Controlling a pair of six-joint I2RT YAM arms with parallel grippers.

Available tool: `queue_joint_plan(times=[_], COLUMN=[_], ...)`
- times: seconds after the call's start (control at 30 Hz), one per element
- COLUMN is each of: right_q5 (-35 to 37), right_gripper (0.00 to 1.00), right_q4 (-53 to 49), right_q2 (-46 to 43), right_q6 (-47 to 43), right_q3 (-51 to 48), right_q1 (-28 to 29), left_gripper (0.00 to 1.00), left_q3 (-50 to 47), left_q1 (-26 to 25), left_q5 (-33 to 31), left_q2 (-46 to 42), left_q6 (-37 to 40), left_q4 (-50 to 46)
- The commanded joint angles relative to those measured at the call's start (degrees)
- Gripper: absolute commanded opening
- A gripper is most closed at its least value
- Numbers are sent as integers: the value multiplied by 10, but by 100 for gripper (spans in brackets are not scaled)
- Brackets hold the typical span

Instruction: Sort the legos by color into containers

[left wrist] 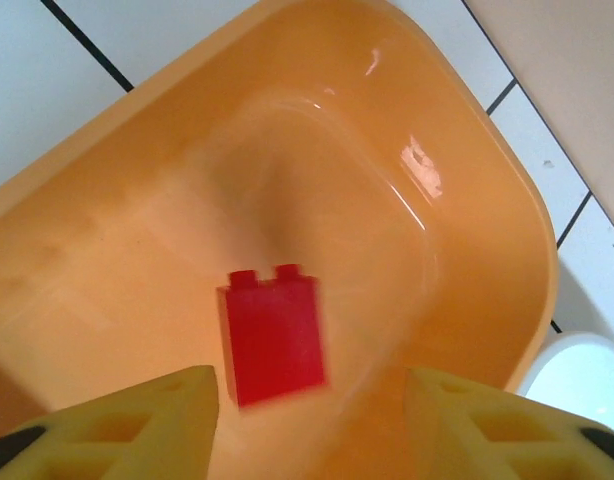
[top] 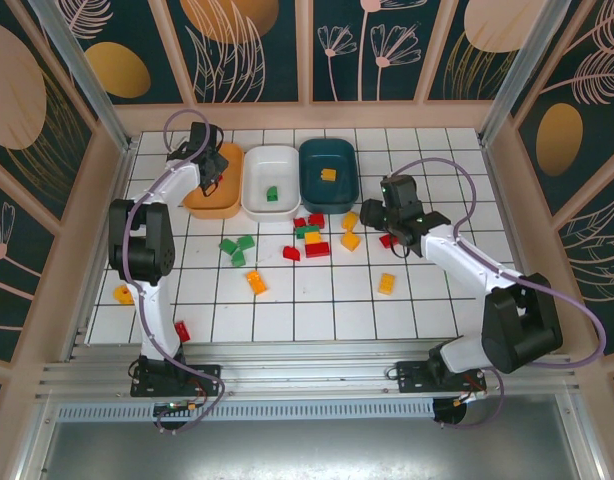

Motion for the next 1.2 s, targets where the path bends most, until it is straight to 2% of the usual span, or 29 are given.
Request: queue_joint_plan(times=[0.0,0.07,0.13,0.23,0.27,0.43,0.57,0.6,0.7,0.77,1.03,1.17], right_q5=[-5,-4,3,7,5,-13,-34,-39,-54,-65,-48,-30], right_gripper=[54,54,54,54,54,54,54,54,54,55,57,58], right_q4=[15,15,14,14,19,34,28,24,24,24,-8,-25], right_q2=[-26,-32,-36,-38,-38,-16,12,16,22,28,63,80], right_q6=[13,13,14,13,13,5,-5,-6,-2,-1,-8,-15], right_q3=[-9,-11,-12,-12,-15,-15,3,8,10,12,47,72], right_q1=[-3,-1,2,10,12,13,14,14,14,16,45,56], left_gripper=[59,63,63,62,61,65,79,82,82,82,84,84], left_q3=[8,4,-8,-71,-94,-184,-248,-270,-354,-398,-492,-519], left_q1=[-1,-1,-1,-1,-1,0,15,27,86,110,190,216], left_q5=[16,19,15,-33,-55,-185,-246,-248,-202,-195,-161,-171], left_q2=[-3,-12,-31,-100,-125,-258,-327,-344,-387,-401,-437,-446], left_q6=[30,33,27,-25,-50,-257,-364,-389,-417,-430,-403,-388], left_q4=[1,5,5,7,0,-170,-253,-262,-238,-229,-219,-205])
